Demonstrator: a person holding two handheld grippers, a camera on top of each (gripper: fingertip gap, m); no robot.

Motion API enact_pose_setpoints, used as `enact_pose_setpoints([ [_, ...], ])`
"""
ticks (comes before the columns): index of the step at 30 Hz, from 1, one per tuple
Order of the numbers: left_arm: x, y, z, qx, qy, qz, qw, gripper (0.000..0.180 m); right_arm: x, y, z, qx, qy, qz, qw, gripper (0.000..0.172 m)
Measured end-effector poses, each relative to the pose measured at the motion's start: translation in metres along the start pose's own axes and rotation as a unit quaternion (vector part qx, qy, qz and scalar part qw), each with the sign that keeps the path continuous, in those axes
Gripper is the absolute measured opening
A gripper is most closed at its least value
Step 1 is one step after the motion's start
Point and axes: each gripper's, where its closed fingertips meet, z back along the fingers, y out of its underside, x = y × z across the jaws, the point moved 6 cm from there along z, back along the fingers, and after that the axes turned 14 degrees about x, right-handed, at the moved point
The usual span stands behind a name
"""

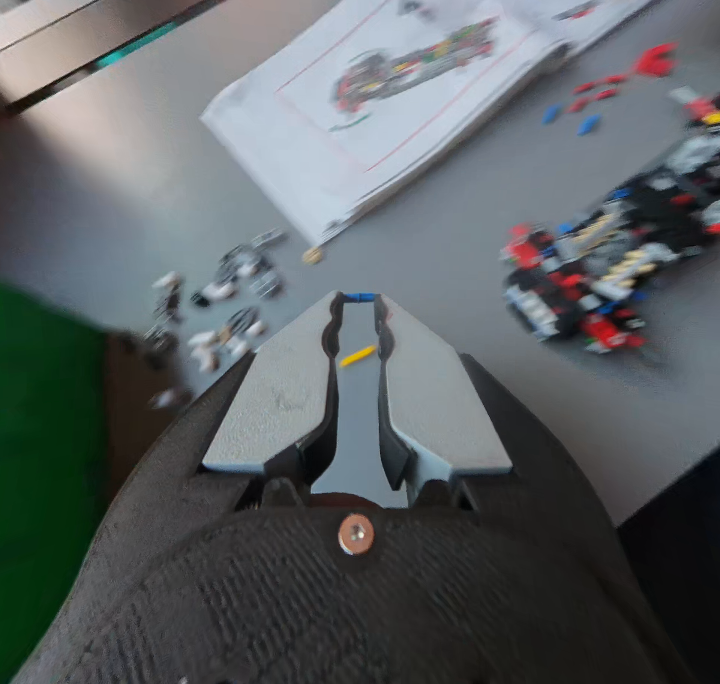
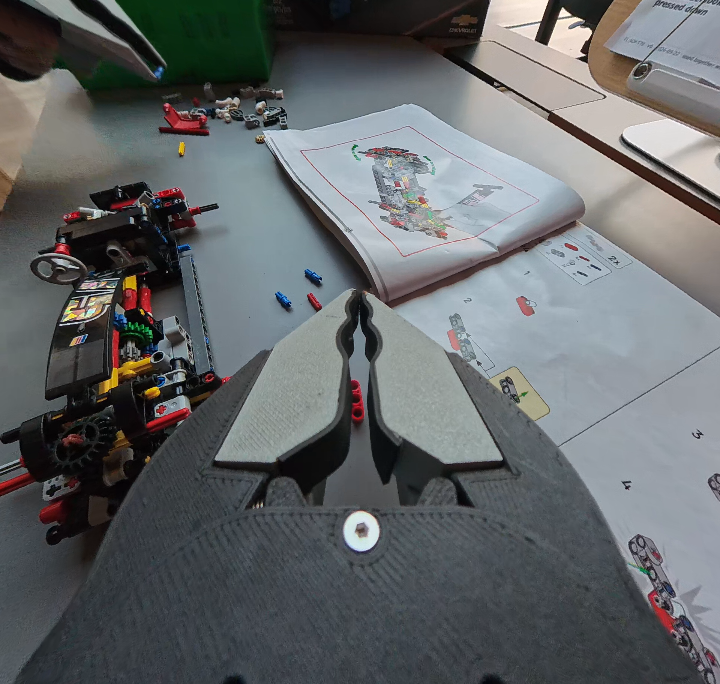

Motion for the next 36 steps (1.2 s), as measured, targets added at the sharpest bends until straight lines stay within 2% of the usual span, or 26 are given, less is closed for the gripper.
enact_pose_setpoints([
  [4,-0.071,-0.053,-0.034,0.004,0.071,-0.123,0.990,0.012,0.001,0.000,0.001,-0.003,0.004,0.006,1.000,0.000],
  [8,-0.101,-0.096,-0.070,0.037,0.084,-0.197,0.976,0.013,0.001,0.000,0.002,-0.005,0.004,0.005,1.000,0.000],
  [12,-0.121,-0.119,-0.099,0.076,0.116,-0.232,0.963,0.013,0.002,0.000,0.002,-0.003,0.002,0.006,1.000,0.000],
  [18,-0.139,-0.126,-0.122,0.103,0.131,-0.258,0.952,0.013,0.002,0.000,0.001,-0.001,0.000,0.008,1.000,0.000],
  [27,-0.144,-0.121,-0.132,0.120,0.130,-0.269,0.947,0.016,0.002,0.000,0.001,0.000,0.001,0.010,1.000,0.000],
  [32,-0.139,-0.119,-0.125,0.117,0.119,-0.262,0.951,0.018,0.002,0.001,0.001,0.000,0.002,0.010,1.000,0.000],
  [36,-0.117,-0.115,-0.096,0.098,0.077,-0.245,0.962,0.019,0.001,0.001,0.002,0.000,0.003,0.009,1.000,0.000],
])
